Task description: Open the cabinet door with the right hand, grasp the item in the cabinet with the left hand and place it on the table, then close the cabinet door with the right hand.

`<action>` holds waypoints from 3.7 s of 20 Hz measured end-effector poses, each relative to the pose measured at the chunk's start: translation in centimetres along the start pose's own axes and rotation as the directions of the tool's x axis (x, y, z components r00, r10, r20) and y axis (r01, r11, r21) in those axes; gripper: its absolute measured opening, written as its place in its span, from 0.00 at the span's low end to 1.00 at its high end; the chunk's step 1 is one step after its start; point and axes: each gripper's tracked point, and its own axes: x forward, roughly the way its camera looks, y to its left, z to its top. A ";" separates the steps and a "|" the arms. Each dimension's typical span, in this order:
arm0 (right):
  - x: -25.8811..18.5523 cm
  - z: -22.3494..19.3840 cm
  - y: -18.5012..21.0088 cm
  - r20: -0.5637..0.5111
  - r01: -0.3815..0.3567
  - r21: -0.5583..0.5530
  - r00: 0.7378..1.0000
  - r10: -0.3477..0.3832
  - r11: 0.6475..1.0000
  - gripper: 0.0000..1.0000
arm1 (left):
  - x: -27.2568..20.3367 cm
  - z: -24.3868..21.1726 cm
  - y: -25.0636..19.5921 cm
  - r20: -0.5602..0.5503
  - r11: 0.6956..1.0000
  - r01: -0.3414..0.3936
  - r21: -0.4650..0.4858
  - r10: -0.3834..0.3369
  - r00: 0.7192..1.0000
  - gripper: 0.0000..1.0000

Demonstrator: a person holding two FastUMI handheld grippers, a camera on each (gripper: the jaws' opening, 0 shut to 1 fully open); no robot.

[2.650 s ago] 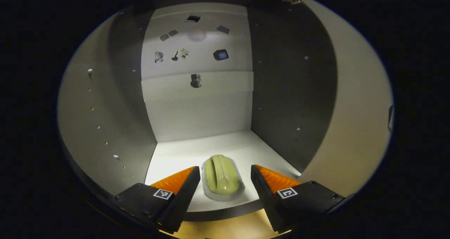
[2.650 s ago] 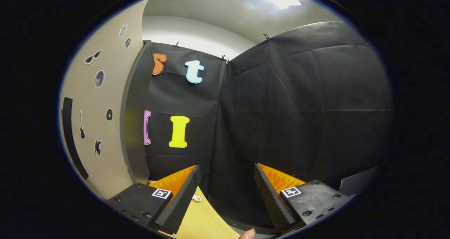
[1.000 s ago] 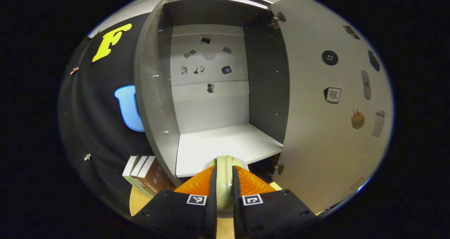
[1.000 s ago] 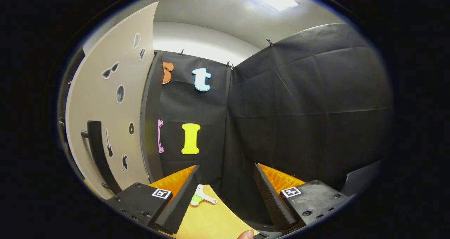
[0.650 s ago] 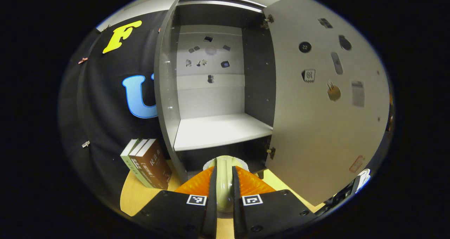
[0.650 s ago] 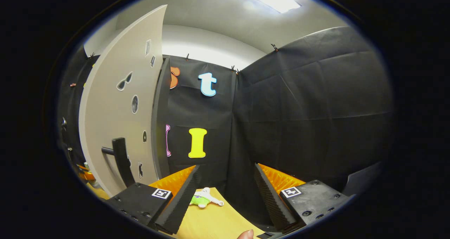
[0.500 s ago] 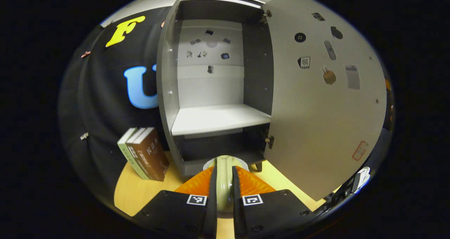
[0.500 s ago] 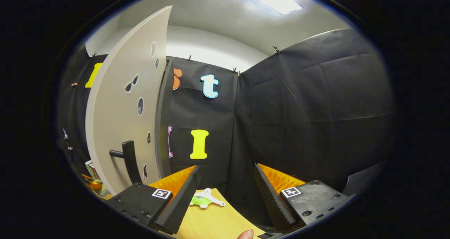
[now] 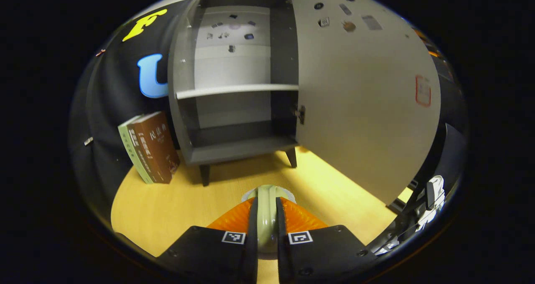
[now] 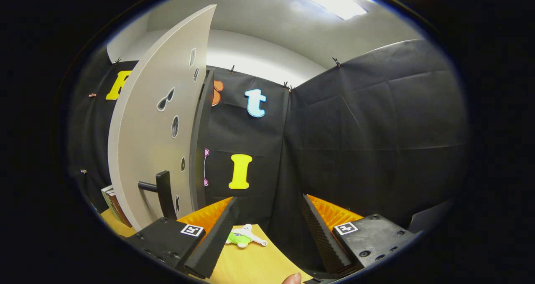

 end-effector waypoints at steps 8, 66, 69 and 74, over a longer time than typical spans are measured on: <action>1.4 -0.9 -0.1 -0.026 -0.026 -0.007 0.999 0.025 1.000 0.97 | 2.2 -7.2 -2.1 -0.075 1.000 0.003 -0.027 -0.005 0.997 0.23; -3.4 -1.3 5.6 -0.111 -0.086 0.080 0.989 0.094 0.993 0.94 | -31.2 26.2 21.3 0.407 0.928 -0.324 -0.185 0.373 0.834 0.94; -3.6 -1.3 6.3 -0.116 -0.092 0.107 0.988 0.104 0.990 0.94 | -31.5 25.9 21.2 0.406 0.929 -0.321 -0.182 0.369 0.836 0.94; -4.5 -1.4 7.8 -0.128 -0.091 0.117 0.986 0.106 0.989 0.94 | -31.5 26.0 20.5 0.407 0.932 -0.328 -0.156 0.363 0.838 0.94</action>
